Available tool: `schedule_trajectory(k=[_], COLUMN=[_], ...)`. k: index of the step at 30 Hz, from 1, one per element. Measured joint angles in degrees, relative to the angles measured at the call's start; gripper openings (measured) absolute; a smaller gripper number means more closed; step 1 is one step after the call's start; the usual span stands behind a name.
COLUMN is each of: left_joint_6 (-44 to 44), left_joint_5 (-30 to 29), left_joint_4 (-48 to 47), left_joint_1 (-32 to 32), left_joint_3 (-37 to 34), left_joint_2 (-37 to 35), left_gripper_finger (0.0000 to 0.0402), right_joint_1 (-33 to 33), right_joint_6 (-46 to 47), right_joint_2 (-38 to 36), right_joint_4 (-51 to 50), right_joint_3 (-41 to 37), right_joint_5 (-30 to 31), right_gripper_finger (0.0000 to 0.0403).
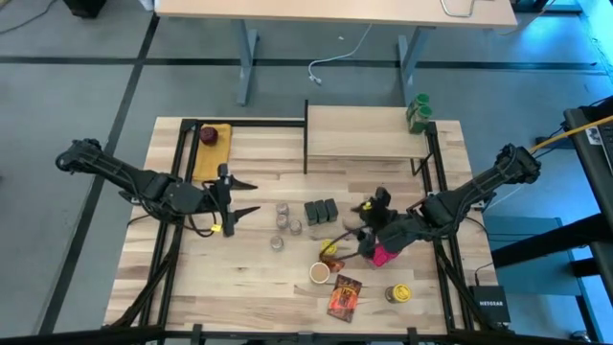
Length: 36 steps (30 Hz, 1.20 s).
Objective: Shelf spices
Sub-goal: Put the top red seasoning can on the shelf
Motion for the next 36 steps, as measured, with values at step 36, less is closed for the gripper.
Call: schedule_trajectory(k=[36], left_joint_6=[-0.20], left_joint_5=[0.00], left_joint_4=[-0.73], left_joint_1=[0.07], left_joint_3=[0.00], left_joint_2=[-0.02], left_gripper_finger=[0.0249], right_joint_1=[4.52], right_joint_6=[38.29], right_joint_2=[9.36], right_joint_4=[-30.82], right_joint_3=[-2.45], right_joint_5=[-27.41], right_gripper_finger=[0.0264])
